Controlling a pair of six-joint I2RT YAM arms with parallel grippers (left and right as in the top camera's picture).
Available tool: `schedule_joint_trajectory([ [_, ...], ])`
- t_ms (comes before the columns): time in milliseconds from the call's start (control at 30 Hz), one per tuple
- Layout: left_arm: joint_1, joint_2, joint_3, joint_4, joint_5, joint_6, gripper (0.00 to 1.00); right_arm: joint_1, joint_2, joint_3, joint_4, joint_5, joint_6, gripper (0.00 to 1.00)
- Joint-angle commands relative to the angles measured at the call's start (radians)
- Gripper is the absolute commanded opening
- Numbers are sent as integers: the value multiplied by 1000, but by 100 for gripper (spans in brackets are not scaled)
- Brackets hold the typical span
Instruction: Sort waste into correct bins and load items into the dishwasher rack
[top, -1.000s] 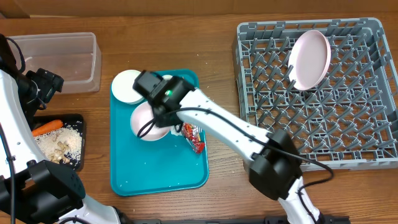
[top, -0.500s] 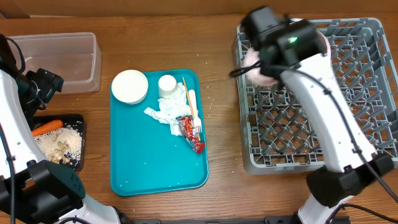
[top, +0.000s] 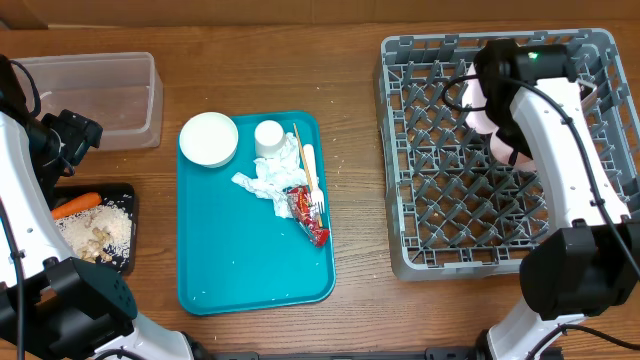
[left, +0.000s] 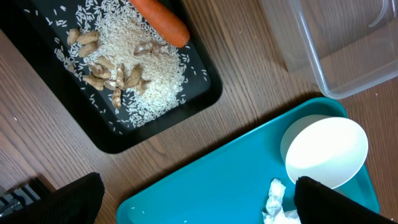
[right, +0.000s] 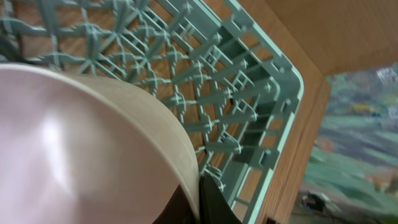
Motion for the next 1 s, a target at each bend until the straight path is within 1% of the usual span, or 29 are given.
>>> schedule_joint_trajectory([
  [0,5,9,-5,-2,4,-13,100,11,-18,-12,1,34,82,4],
  [67,5,9,-5,-2,4,-13,100,11,-19,-12,1,34,84,4],
  [167,5,9,-5,-2,4,-13,100,-6,-20,-12,6,72,137,4],
  [300,5,9,-5,-2,4,-13,100,-35,-20,-12,79,135,130,7],
  [467,5,9,-5,-2,4,-13,100,-91,-26,3,89,122,139,4],
  [567,5,9,-5,-2,4,-13,100,-152,-42,18,125,130,137,4],
  [700,5,9,-5,-2,4,-13,100,-244,-43,22,222,169,117,4],
  [733,5,9,-5,-2,4,-13,100,-268,-40,21,256,172,95,4],
  [800,5,9,-5,-2,4,-13,100,-328,-35,18,365,171,-1,4],
  [833,5,9,-5,-2,4,-13,100,-361,-34,15,435,171,-104,4],
  [933,5,9,-5,-2,4,-13,100,-412,-33,14,528,171,-254,4],
  [967,5,9,-5,-2,4,-13,100,-421,-32,14,544,171,-280,4],
])
